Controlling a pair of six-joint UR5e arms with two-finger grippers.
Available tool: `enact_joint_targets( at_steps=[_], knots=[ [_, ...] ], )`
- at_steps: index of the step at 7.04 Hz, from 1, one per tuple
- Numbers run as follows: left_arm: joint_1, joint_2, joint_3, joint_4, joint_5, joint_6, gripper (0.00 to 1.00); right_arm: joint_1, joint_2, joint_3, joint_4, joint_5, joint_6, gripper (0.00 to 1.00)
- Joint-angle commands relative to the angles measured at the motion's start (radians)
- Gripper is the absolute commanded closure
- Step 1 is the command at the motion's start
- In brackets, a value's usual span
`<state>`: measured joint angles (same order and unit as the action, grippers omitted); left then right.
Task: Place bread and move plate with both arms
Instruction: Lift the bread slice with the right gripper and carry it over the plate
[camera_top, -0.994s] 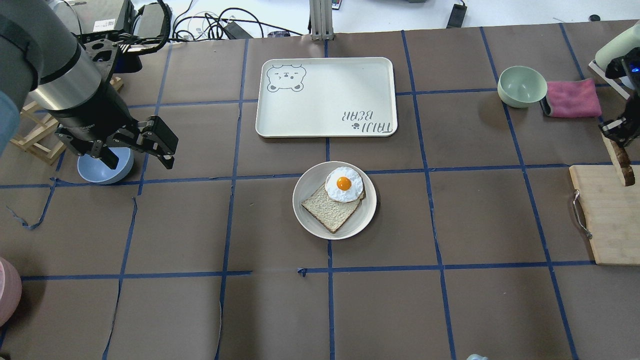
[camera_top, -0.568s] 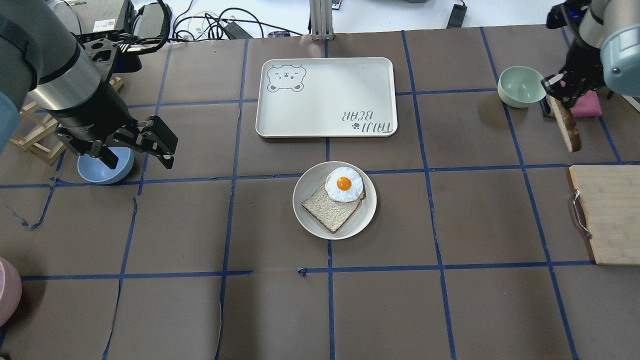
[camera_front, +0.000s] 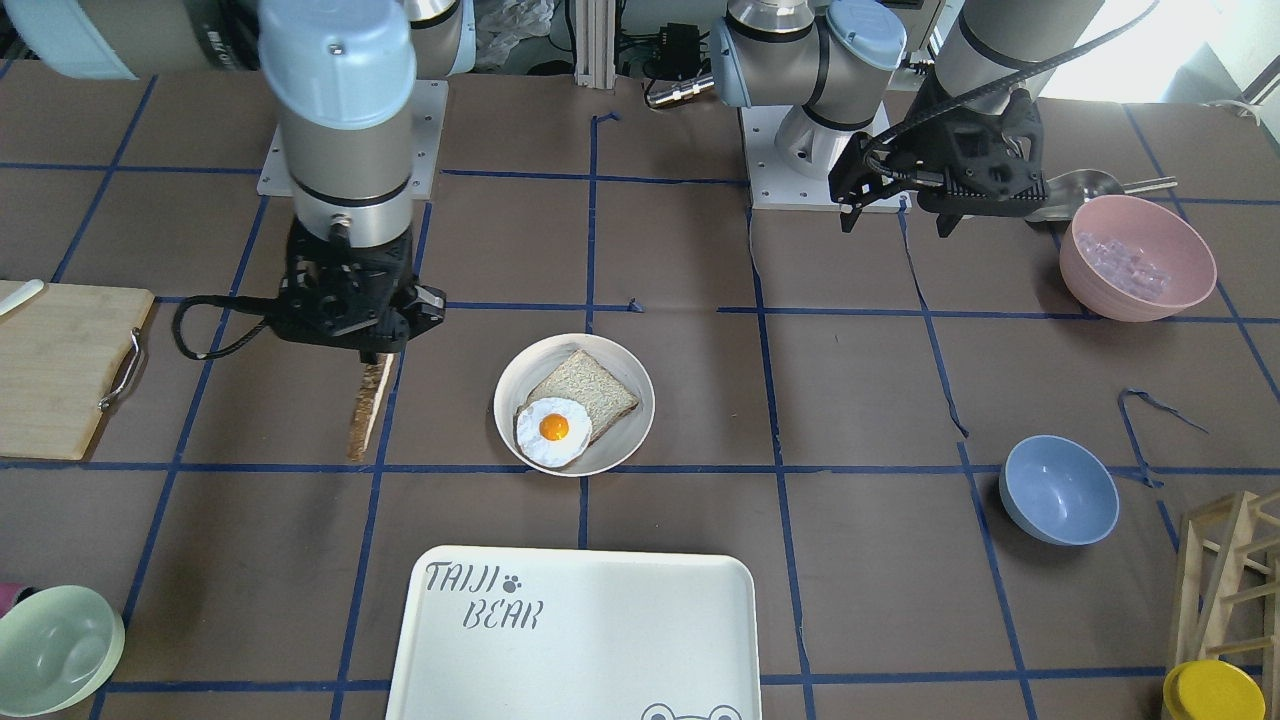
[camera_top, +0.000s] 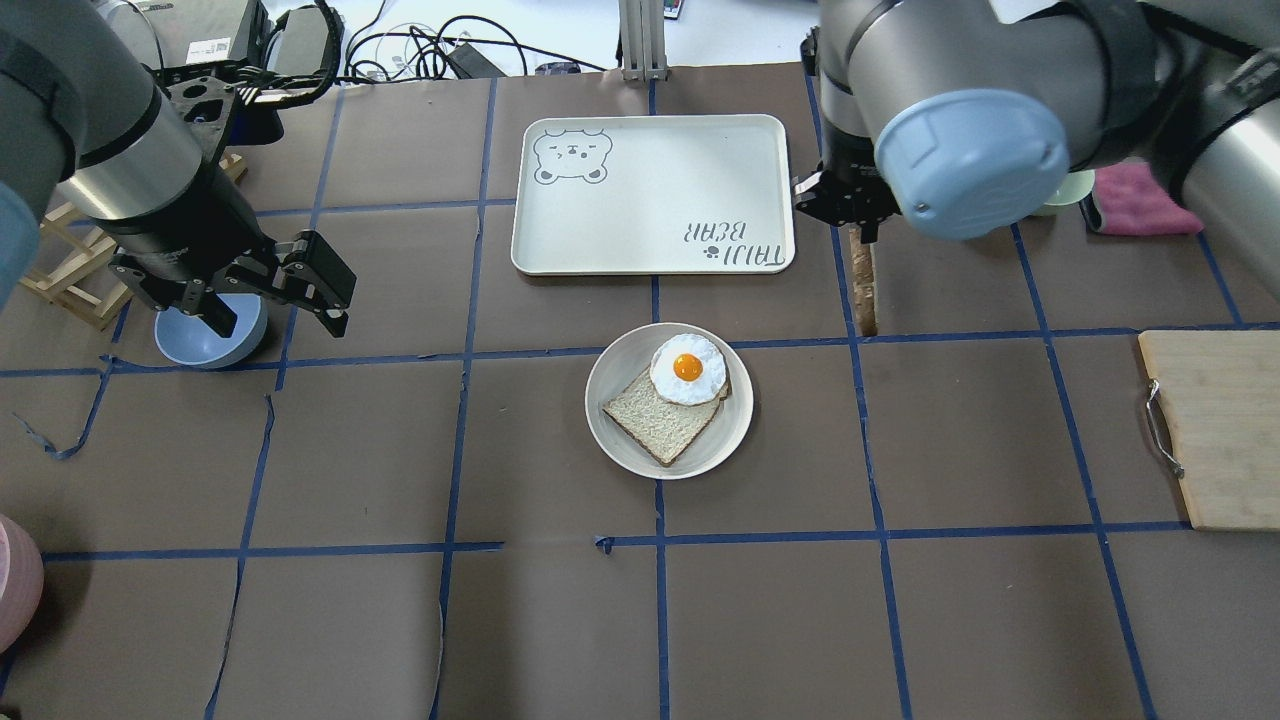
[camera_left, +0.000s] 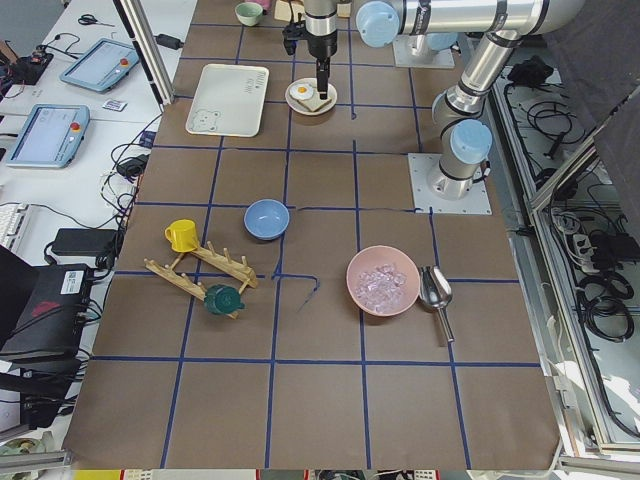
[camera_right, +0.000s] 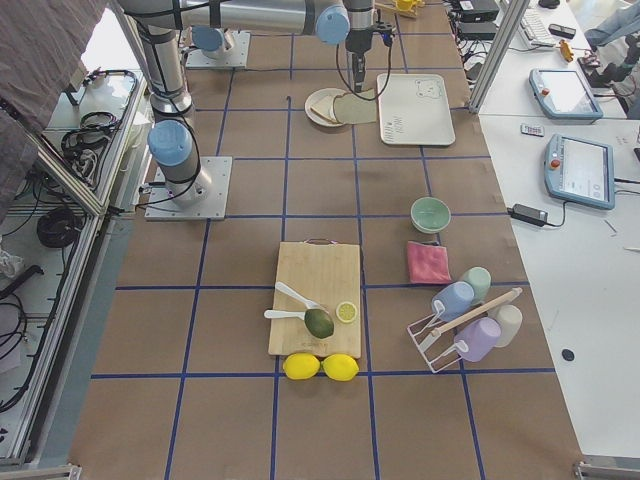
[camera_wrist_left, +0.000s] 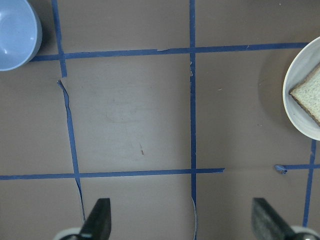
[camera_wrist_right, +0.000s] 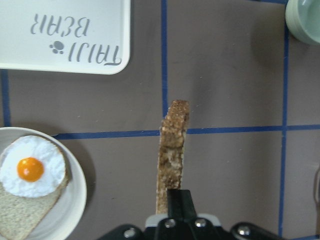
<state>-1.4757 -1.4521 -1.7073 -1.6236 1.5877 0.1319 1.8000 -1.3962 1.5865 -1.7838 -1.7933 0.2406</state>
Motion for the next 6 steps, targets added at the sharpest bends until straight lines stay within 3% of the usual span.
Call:
enact_joint_targets(
  at_steps=[1, 6],
  knots=[
    [0.0, 0.001, 0.0, 0.001, 0.0, -0.002, 0.0, 0.149, 0.057, 0.0, -0.009, -0.001, 0.229, 1.0],
    [0.0, 0.001, 0.0, -0.001, 0.002, 0.0, 0.0, 0.283, 0.167, 0.003, -0.055, -0.003, 0.486, 1.0]
  ],
)
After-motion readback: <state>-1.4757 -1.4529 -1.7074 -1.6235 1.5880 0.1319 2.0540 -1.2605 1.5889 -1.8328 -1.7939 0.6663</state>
